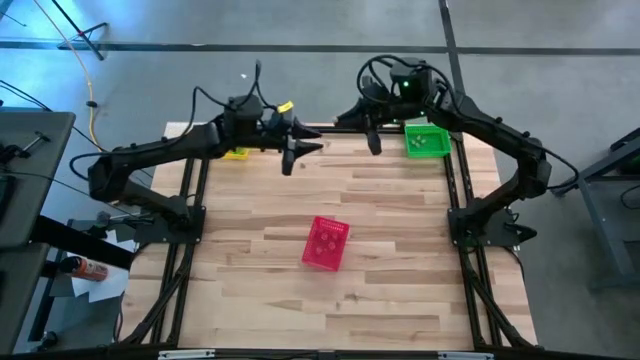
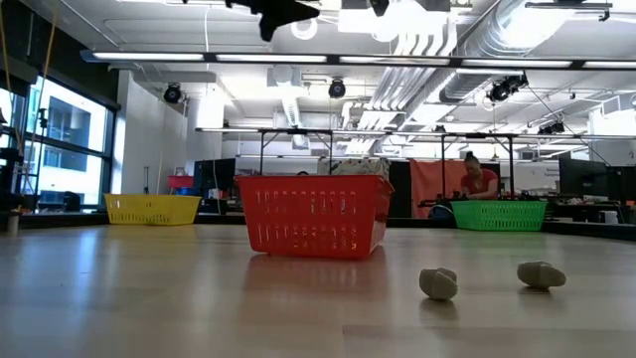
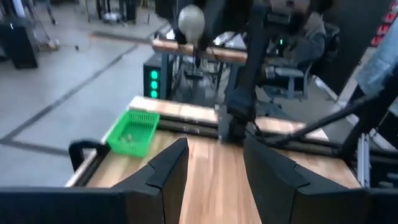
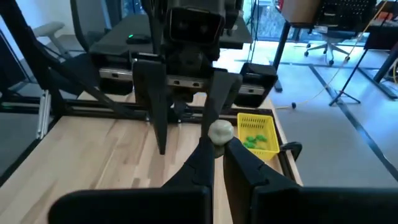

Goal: Sort Halloween decoration
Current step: Put the white skull toy into the green bin

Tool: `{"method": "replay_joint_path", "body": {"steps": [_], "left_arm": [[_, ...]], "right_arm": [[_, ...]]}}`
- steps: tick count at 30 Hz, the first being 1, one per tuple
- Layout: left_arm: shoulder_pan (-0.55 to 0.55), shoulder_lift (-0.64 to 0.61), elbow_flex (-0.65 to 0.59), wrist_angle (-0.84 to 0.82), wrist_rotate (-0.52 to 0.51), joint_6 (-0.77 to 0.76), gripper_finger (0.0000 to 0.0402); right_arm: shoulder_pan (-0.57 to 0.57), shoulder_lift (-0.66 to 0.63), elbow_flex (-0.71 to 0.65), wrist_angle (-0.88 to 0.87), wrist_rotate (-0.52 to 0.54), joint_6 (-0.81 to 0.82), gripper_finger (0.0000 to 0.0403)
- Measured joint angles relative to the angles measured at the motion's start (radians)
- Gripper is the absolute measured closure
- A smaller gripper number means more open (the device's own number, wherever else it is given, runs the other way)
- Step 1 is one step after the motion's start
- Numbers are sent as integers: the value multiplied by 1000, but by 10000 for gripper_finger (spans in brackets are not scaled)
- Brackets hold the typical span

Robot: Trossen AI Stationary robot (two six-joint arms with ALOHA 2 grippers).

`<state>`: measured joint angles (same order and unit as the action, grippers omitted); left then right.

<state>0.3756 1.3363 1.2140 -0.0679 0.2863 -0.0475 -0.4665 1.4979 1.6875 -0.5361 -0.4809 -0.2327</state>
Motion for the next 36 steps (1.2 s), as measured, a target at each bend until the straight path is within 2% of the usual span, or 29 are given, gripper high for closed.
{"method": "replay_joint_path", "body": {"steps": [9, 15, 19, 24, 32, 36], "left_arm": [[5, 2, 0, 169, -19, 45, 254], [6, 2, 0, 170, -18, 68, 254], [13, -13, 0, 166, 9, 55, 254], [52, -72, 0, 155, 89, 61, 254], [144, -85, 0, 140, 93, 80, 254], [179, -82, 0, 149, 57, 11, 254]], "right_arm": [[24, 0, 0, 22, 1, -10, 394], [20, 8, 0, 40, 7, 6, 395], [-13, 4, 0, -11, 9, -3, 395], [-101, -4, 0, -134, 67, 0, 395], [-324, -6, -19, -393, 100, -76, 395], [-439, -6, -96, -487, 165, 18, 395]]}}
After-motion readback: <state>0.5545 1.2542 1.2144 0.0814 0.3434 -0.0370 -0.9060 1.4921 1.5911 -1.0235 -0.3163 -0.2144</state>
